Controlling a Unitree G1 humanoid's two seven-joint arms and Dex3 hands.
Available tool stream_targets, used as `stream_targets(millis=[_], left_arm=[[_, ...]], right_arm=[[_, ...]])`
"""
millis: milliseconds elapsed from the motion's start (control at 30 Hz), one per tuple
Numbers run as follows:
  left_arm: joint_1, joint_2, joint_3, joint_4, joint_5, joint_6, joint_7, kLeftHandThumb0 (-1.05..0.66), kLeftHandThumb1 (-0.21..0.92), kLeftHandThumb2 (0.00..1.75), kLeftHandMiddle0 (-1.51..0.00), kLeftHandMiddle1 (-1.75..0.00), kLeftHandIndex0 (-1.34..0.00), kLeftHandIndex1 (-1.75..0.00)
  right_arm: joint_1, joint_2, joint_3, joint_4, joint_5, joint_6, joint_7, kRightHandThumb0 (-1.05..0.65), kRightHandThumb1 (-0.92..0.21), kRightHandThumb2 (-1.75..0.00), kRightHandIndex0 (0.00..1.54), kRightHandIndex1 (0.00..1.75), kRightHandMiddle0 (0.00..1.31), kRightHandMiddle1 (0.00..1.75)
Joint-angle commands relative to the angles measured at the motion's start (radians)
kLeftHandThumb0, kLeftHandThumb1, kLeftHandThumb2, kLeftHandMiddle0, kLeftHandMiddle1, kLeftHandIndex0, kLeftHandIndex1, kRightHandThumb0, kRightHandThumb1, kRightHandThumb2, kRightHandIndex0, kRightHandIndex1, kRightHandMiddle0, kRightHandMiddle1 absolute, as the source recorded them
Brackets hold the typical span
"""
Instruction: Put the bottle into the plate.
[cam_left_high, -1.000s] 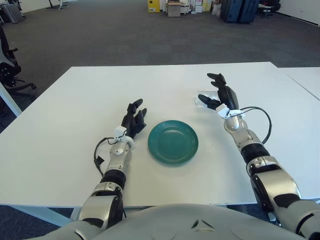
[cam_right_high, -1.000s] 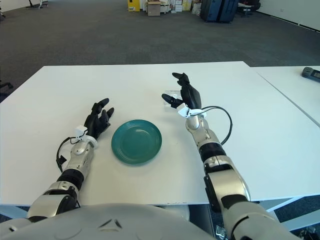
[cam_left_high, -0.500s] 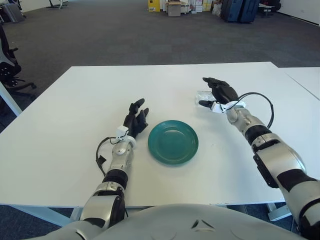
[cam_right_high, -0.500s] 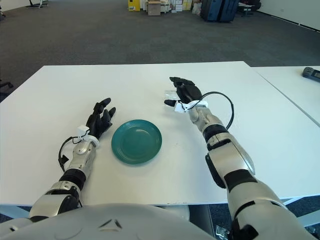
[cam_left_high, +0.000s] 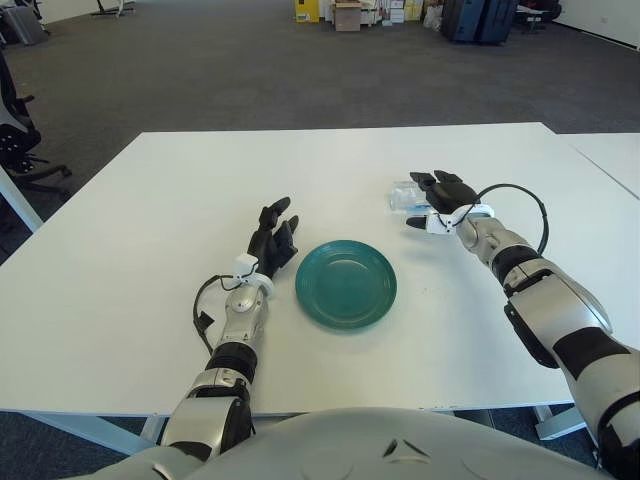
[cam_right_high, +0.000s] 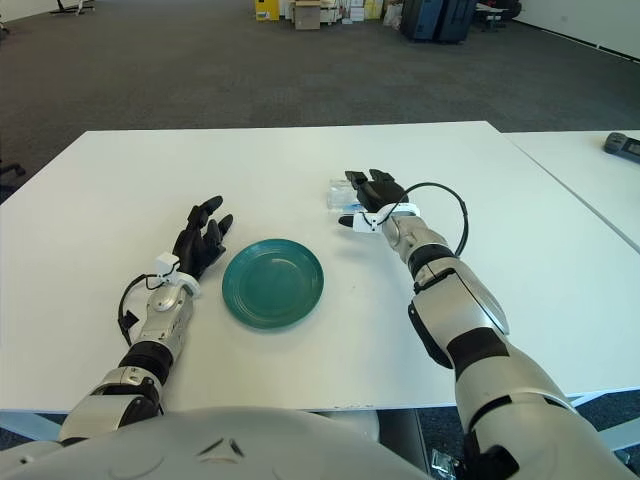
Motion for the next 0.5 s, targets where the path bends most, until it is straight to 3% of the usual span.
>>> stream_targets(millis=[0,467], left_arm=[[0.008,0.003,0.001,-0.037,-0.005,-0.019,0.002,-0.79,0.92,0.89,-0.49,0.00,0.00,-0.80],[0.048,0.000,-0.003,-0.121,-0.014,0.002,0.000,-0.78,0.92,0.91,-0.50,-0.01,0.00,-0.82]], right_arm=[[-0.039,0.009,0.023,0.015,-0.017,0.021,0.021,-1.02,-0.92,-0.63,0.00,0.00,0.00,0.16],[-0.038,0.018,0.067,0.035,-0.034,0.047,0.082,-0.97,-0.92,-0.63,0.04,0.01,0.00,0.22]])
